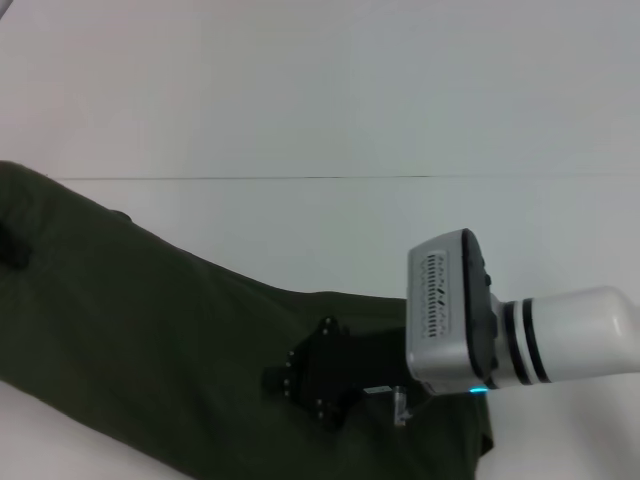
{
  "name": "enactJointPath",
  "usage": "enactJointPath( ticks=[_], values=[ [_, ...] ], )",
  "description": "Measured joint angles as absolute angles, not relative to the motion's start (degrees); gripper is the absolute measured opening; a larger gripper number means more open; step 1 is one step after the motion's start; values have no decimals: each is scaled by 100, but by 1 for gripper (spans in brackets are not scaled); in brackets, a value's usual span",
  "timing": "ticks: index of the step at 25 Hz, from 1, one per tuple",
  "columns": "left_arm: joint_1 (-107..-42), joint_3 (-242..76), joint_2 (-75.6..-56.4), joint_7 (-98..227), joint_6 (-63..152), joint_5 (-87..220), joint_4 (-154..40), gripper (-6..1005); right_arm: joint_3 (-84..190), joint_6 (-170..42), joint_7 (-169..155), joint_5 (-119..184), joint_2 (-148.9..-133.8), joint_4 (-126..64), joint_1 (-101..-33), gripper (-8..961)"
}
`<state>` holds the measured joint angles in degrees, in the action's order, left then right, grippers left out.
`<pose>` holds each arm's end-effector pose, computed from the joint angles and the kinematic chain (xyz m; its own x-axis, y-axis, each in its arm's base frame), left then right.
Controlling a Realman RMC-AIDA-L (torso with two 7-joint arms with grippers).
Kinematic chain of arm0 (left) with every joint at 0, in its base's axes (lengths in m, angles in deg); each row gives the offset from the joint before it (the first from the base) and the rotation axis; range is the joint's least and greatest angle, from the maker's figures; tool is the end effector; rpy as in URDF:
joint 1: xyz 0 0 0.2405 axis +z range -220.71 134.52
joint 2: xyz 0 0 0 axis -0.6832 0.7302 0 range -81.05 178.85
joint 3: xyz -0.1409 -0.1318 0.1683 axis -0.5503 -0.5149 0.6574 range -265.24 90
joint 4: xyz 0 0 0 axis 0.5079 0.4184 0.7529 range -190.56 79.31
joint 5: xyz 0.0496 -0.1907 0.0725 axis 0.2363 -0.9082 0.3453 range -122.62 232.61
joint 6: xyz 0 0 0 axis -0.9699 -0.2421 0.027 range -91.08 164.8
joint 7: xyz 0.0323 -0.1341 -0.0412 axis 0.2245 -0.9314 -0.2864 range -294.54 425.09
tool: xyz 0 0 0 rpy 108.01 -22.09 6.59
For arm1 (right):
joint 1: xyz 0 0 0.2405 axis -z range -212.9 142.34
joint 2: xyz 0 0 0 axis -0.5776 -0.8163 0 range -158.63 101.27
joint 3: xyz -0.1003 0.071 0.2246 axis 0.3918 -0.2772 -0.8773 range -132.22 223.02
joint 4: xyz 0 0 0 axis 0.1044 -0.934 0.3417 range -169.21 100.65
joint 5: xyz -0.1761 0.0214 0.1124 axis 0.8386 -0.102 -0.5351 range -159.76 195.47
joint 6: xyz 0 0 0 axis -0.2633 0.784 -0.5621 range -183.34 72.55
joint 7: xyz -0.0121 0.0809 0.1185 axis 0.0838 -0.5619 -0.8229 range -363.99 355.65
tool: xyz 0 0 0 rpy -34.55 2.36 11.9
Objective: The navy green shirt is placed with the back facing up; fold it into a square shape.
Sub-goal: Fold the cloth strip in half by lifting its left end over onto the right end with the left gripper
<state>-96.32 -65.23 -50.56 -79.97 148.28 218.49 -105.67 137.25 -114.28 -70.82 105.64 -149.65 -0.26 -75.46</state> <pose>-0.2312 0.3924 0.1861 0.2529 0.9591 0.1271 0.9366 -0.2098 -0.2807 0.1674 0.3494 -0.1212 0.9659 0.0678 -0.2501 0.0245 -0.9848 -0.1721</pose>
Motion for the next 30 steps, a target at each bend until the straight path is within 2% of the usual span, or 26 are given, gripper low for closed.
enactJointPath(
  ticks=[6,11,22,30],
  values=[
    [-9819,-6606,-4955,-8009,15173,21816,-10644,108,14443,-10805,-7162,9993,-14990,-125,-7731,0],
    [-9863,-6602,-5154,-8110,15347,21470,-10502,108,14802,-10433,-7162,9641,-15017,-140,-7802,0],
    [-9876,-6498,-5340,-8700,15534,19858,-9918,107,14867,-10343,-7120,9375,-15032,-121,-7826,1],
    [-9878,-6293,-5574,-8756,15519,19475,-9617,107,14876,-10245,-7111,9228,-15033,-114,-7835,1]
  ],
)
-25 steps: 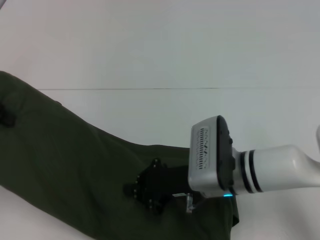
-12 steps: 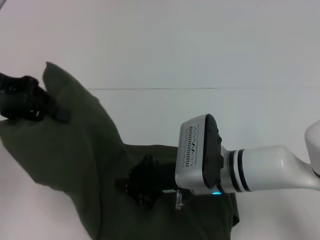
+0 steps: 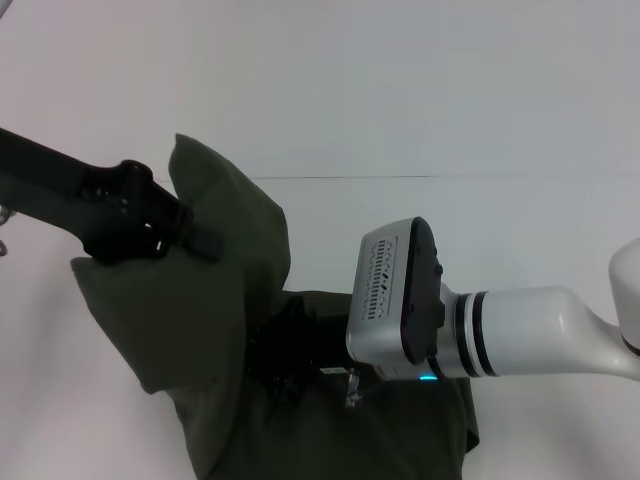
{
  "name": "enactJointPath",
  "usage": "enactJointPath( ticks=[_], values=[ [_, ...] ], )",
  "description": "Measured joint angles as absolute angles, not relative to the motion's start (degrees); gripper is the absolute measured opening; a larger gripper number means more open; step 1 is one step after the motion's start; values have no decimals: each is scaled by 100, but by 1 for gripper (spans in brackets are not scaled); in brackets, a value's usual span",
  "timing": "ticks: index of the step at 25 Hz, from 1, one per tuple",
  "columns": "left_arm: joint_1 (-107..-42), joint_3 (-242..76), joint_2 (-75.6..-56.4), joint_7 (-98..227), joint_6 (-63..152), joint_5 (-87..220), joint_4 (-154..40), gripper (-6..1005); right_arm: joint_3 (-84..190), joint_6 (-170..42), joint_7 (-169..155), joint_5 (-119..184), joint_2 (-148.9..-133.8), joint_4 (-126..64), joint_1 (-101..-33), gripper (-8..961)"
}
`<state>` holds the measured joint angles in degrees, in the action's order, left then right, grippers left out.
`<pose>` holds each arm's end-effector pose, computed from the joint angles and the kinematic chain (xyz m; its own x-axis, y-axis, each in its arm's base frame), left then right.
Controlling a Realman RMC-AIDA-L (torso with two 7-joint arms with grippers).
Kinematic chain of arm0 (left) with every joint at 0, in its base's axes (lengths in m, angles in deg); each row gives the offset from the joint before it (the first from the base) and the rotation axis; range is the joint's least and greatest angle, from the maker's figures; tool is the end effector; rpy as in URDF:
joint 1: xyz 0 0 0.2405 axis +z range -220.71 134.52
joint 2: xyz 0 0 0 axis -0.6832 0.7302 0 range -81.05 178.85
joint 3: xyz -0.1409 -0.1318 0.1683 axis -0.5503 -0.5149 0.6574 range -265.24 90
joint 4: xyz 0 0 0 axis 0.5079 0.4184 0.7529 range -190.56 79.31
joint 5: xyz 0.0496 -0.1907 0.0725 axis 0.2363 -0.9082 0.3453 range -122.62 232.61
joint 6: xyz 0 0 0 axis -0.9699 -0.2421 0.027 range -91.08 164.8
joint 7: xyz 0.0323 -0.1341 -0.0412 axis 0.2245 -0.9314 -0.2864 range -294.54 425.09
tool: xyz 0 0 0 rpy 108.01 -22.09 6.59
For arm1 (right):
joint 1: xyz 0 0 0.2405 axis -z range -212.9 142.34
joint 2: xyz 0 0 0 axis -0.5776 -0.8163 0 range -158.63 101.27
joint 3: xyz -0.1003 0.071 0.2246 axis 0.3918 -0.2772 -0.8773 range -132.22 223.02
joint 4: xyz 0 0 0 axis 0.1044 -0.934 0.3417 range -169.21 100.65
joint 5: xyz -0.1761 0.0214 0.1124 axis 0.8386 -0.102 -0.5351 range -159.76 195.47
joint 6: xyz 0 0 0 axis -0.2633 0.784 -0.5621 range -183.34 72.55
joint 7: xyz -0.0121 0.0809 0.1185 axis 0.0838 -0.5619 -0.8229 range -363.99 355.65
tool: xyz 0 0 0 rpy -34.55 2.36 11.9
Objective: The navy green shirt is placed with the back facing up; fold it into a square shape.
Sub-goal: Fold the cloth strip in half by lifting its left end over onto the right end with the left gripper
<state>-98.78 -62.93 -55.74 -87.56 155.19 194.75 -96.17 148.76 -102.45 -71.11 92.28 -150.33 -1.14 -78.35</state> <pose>-0.1623 0.3835 0.1159 0.2742 0.9614 0.0233 0.9306 -0.2713 0.2456 0.1435 0.3579 -0.1429 0.9631 0.0439 -0.2654 -0.0232 -0.9694 -0.2444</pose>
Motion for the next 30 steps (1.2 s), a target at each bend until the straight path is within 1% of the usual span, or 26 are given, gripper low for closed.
enactJointPath(
  ticks=[3,6,11,13,14,15,19,22,23,24,30],
  values=[
    [-9835,-6247,-5583,-8774,15469,19471,-9615,106,14865,-10235,-7120,9198,-15020,-86,-7780,1],
    [-9772,-6260,-5626,-8815,15408,19466,-9631,106,14822,-10255,-7126,8999,-14956,-50,-7536,2],
    [-9709,-6290,-5754,-8835,15288,19462,-9633,106,14572,-10706,-6974,8932,-14847,408,-6693,2],
    [-9695,-6292,-5823,-8838,15234,19444,-9624,105,14118,-11226,-6603,8943,-14837,547,-6203,2],
    [-9689,-6292,-5854,-8840,15215,19424,-9623,105,14118,-11226,-6603,8943,-14837,547,-6203,2],
    [-9685,-6293,-5881,-8845,15196,19396,-9622,105,13799,-11437,-6471,8926,-14843,559,-6018,2],
    [-9674,-6293,-6055,-8901,15045,19255,-9556,105,12751,-11683,-6361,8816,-14891,567,-5545,2],
    [-9670,-6293,-6184,-8913,14881,19221,-9381,105,12155,-11776,-6256,8499,-14893,531,-5284,2],
    [-9670,-6294,-6263,-8913,14816,19194,-9291,106,11824,-11908,-6064,8345,-14886,483,-5159,3],
    [-9670,-6294,-6263,-8913,14816,19194,-9291,106,11824,-11908,-6064,8345,-14886,483,-5159,3],
    [-9655,-6288,-6669,-8871,14517,19171,-9155,106,11197,-12227,-5778,8241,-14889,213,-5083,3]
  ],
)
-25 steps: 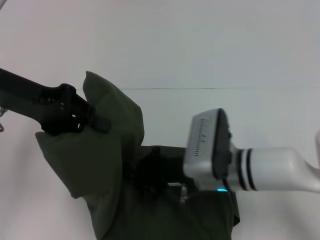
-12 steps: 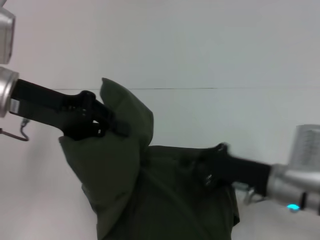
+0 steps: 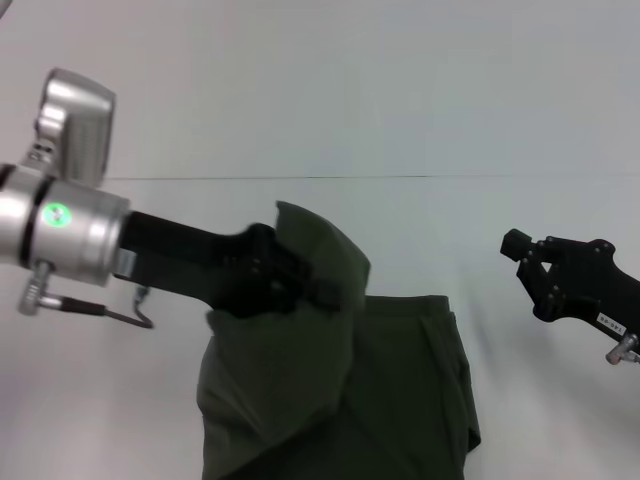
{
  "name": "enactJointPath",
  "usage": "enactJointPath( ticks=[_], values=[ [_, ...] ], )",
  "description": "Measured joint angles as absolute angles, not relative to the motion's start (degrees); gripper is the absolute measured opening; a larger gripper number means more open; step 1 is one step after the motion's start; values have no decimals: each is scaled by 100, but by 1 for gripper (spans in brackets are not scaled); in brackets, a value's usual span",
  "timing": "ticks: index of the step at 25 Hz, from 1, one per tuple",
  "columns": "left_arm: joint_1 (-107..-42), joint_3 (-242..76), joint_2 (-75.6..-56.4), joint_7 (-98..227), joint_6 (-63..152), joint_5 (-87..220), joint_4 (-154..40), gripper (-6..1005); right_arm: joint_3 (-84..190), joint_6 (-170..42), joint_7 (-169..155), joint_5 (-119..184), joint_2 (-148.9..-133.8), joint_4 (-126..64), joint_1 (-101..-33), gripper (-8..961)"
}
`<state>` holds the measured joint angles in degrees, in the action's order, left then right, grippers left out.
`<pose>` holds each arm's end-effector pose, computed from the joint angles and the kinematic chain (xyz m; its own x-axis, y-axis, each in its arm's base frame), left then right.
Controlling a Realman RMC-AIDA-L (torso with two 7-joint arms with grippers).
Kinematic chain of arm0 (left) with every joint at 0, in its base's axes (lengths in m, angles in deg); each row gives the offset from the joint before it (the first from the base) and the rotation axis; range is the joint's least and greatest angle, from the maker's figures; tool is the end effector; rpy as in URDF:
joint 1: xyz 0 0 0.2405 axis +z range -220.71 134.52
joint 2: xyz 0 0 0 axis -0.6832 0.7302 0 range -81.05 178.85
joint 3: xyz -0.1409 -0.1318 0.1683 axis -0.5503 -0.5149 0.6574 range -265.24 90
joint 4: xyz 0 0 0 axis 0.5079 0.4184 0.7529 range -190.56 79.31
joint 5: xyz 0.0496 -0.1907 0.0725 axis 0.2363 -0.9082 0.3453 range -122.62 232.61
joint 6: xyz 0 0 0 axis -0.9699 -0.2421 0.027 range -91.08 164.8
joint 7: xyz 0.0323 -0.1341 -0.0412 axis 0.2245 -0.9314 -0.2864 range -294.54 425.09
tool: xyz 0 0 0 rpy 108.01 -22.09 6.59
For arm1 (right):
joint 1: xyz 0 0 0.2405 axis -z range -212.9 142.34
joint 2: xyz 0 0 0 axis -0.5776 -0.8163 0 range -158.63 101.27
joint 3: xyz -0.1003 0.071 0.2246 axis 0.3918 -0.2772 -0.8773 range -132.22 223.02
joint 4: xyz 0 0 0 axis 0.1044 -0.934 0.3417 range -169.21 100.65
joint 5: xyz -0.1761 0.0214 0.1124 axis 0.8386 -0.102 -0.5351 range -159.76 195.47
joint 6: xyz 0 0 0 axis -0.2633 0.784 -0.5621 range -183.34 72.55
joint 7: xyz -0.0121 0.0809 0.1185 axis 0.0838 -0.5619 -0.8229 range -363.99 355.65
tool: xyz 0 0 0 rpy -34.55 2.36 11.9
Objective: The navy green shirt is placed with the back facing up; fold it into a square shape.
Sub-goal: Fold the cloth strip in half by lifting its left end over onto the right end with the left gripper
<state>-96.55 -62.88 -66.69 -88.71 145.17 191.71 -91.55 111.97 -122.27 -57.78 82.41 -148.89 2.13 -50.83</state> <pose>-0.1604 0.3706 0.0249 0.1476 0.9890 0.0053 0.9100 -0.1379 0.3910 0.2869 0.3234 -0.0039 0.7179 -0.0699 -0.6927 -0.5558 -0.6566 -0.5098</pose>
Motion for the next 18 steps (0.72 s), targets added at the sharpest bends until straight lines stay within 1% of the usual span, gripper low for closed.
enactJointPath(
  ticks=[2,3,4,5,9,13,18],
  values=[
    [-9654,-6242,-6759,-8837,14361,19169,-9040,105,11161,-12263,-5766,8241,-14890,155,-5104,3],
    [-9654,-6242,-6759,-8837,14361,19169,-9040,105,11158,-12275,-5765,8241,-14891,146,-5110,7],
    [-9647,-6209,-6872,-8771,14127,19166,-8874,105,11155,-12298,-5763,8241,-14891,146,-5112,10],
    [-9624,-6214,-6932,-8716,13952,19141,-8820,111,11151,-12322,-5761,8241,-14891,145,-5112,14],
    [-9511,-6157,-7039,-8615,13597,19041,-8766,137,11124,-12440,-5761,8241,-14891,143,-5083,28],
    [-9393,-6070,-7087,-8509,13357,19025,-8662,162,11010,-12614,-5761,8242,-14892,137,-5053,42],
    [-9194,-6066,-7228,-8242,12920,18988,-8656,193,10968,-12767,-5761,8246,-14892,123,-5043,60]
  ],
)
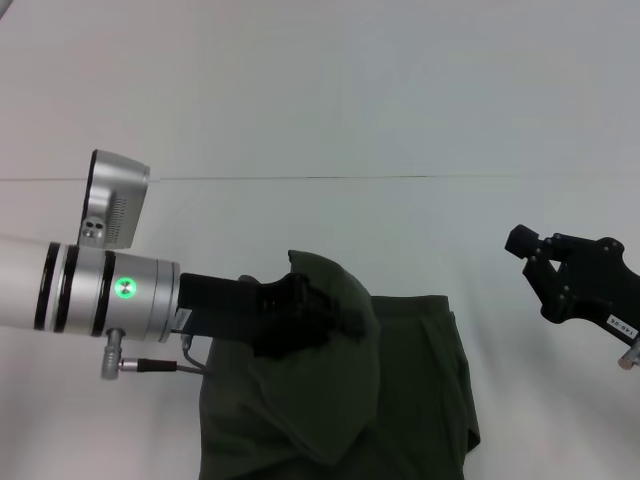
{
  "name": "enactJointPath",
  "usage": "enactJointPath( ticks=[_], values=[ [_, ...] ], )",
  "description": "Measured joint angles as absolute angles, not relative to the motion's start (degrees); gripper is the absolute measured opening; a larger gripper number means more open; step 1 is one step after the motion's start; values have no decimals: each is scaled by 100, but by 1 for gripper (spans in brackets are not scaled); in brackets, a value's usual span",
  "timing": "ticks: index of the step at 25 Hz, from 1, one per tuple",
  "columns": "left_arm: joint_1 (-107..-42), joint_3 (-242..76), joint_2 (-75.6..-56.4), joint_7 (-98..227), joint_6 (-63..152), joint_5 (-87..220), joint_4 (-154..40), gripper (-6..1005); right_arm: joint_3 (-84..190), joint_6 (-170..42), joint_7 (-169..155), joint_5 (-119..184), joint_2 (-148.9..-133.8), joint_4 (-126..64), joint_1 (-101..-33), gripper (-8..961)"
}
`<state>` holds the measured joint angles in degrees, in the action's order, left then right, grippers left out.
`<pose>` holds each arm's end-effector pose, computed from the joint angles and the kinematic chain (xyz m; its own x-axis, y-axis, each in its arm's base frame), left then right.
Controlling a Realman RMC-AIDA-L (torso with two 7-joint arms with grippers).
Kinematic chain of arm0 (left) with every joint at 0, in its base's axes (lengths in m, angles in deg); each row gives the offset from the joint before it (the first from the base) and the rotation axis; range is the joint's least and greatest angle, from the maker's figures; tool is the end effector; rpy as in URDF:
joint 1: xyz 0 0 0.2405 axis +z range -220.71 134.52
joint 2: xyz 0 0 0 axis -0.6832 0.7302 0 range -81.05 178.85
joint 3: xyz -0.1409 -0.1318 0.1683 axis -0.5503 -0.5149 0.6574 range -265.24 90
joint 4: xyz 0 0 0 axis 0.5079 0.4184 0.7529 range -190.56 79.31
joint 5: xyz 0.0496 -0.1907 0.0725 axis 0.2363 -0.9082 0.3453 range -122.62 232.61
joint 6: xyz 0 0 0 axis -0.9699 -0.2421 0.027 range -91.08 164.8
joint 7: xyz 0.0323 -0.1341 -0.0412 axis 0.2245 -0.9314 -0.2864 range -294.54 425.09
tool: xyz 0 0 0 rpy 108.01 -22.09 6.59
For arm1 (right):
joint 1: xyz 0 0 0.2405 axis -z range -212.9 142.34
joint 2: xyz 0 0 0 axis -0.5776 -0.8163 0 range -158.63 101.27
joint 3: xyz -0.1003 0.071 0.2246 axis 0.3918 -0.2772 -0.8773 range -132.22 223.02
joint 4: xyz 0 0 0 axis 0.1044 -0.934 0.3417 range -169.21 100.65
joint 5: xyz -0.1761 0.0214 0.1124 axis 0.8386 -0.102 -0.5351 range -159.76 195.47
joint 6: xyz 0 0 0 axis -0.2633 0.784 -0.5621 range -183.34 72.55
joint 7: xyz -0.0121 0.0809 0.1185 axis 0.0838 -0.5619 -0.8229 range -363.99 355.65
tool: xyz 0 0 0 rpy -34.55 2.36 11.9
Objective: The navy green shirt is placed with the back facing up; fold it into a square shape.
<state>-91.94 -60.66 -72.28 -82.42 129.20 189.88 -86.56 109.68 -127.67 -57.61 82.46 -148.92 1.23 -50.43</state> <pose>-0.1872 0.3646 -0.0356 0.0540 0.9905 0.1263 0.9249 -0.0973 0.3677 0.2842 0.3149 0.0015 0.6827 -0.0368 -0.7298 -0.5526 -0.6794 -0.4827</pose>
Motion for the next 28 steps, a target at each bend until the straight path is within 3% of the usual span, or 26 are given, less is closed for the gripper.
enactJointPath(
  ticks=[11,16,23,27,28],
  values=[
    [-8608,-6060,-7266,-7363,12972,17605,-8458,263,10995,-12962,-5761,8290,-14891,122,-5039,100],
    [-8471,-6104,-7215,-7018,13008,17492,-8497,490,10940,-13126,-5761,8287,-14886,122,-5024,118],
    [-8173,-6119,-7059,-5105,13538,16968,-8716,736,10685,-13464,-6000,8331,-14828,203,-4945,143],
    [-8067,-6049,-7056,-4717,13574,17115,-8951,915,10587,-13446,-7134,8839,-14777,690,-4914,157],
    [-8028,-6007,-7055,-4618,13564,17245,-9045,921,10552,-13431,-7480,9027,-14760,822,-4926,161]
  ],
)
